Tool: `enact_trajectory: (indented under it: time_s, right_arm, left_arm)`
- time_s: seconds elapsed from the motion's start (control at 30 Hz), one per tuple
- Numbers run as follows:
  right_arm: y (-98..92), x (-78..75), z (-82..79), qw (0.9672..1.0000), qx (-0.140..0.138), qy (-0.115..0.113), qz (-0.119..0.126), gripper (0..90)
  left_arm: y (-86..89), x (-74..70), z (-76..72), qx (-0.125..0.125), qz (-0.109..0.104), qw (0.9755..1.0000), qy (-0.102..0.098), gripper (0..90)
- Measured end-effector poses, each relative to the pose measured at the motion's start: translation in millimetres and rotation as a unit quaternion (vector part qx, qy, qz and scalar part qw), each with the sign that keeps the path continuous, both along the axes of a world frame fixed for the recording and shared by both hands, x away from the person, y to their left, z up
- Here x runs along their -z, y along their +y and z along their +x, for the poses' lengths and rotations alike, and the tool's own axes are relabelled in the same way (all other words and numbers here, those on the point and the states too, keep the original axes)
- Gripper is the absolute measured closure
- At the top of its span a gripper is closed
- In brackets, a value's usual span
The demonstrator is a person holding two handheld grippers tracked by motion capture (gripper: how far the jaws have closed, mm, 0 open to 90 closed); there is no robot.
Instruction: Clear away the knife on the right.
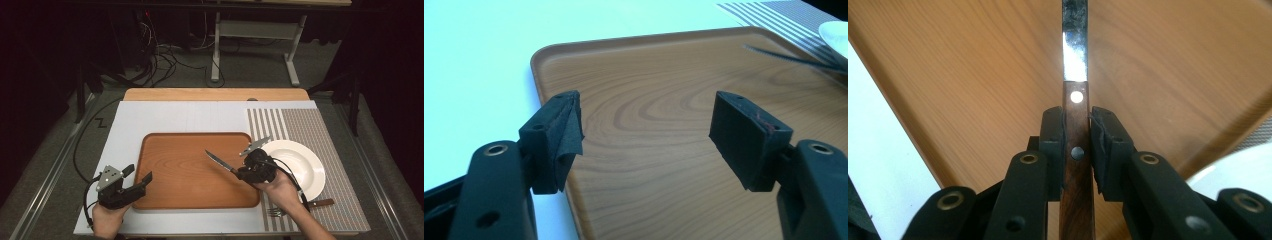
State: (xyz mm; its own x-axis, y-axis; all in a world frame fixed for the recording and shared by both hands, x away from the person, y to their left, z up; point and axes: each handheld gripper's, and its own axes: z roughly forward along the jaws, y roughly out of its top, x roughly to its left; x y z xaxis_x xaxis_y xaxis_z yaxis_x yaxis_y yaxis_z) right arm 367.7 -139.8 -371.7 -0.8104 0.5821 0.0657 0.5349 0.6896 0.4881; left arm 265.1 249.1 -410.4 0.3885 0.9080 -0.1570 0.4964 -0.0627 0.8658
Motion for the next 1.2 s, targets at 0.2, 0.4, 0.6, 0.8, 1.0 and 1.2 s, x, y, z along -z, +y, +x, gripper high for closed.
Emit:
enact_trajectory:
  time_s: [0.2,0.4,0.6,0.8,1.0,1.2]
  right_arm:
    - [6.7,7.4,-0.3,0.9998,-0.007,0.004,-0.016,77.8]
    - [9.9,13.0,0.1,0.9996,-0.009,0.009,-0.025,77.8]
    - [11.6,17.5,1.4,0.9993,-0.011,0.015,-0.031,77.7]
    - [14.2,24.9,0.0,0.9983,-0.013,0.016,-0.054,77.5]
    - [13.4,27.1,0.0,0.9981,-0.013,0.017,-0.058,76.9]
    - [12.3,27.6,0.7,0.9981,-0.009,0.015,-0.060,74.7]
  left_arm:
    - [-0.1,0.0,0.0,0.000,0.000,1.0000,0.000,30.2]
    - [-0.2,0.0,0.2,0.001,0.001,1.0000,0.000,30.2]
    - [-0.2,0.1,0.1,0.002,0.001,1.0000,0.000,30.2]
    - [-0.3,0.1,0.1,0.002,0.002,1.0000,0.000,30.2]
    - [-0.4,0.1,0.1,0.002,0.002,1.0000,0.001,30.2]
    - [-0.4,0.0,0.0,0.002,0.002,1.0000,0.000,30.2]
